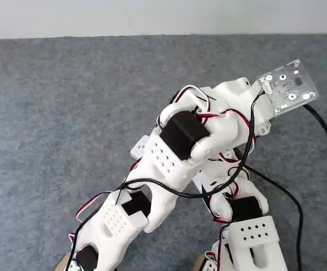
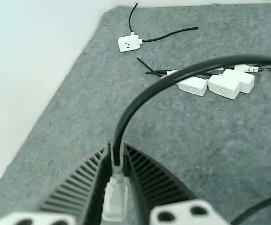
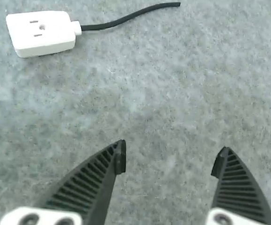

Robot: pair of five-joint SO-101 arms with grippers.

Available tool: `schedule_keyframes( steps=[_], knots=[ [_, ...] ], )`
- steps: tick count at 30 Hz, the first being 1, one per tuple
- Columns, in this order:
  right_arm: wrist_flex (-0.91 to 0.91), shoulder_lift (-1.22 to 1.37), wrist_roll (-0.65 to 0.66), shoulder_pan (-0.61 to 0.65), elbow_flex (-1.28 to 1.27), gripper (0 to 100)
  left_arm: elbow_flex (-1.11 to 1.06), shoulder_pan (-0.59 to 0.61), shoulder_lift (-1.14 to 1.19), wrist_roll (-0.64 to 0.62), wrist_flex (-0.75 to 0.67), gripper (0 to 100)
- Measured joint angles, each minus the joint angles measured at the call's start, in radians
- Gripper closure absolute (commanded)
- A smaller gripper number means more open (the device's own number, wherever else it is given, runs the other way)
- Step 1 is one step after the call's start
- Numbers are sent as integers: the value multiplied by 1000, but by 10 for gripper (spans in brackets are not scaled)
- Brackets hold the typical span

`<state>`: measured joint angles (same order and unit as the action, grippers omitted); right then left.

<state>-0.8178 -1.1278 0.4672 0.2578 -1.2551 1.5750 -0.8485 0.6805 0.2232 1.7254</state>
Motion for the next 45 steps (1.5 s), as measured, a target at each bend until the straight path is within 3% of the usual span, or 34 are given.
schedule_keyframes(
  steps=[4,16,27,37,45],
  knots=[
    [6,0,0,-11,0,684,0,-2,0,-3,0,988],
    [127,0,-2,-245,-52,684,0,-2,0,-48,0,988],
    [155,0,5,-358,-54,684,-11,-3,-71,-68,0,988],
    [155,0,6,-356,-54,684,-330,-37,-265,-68,0,988],
    [86,0,2,-227,-54,684,-359,-38,-281,-68,0,988]
  ],
)
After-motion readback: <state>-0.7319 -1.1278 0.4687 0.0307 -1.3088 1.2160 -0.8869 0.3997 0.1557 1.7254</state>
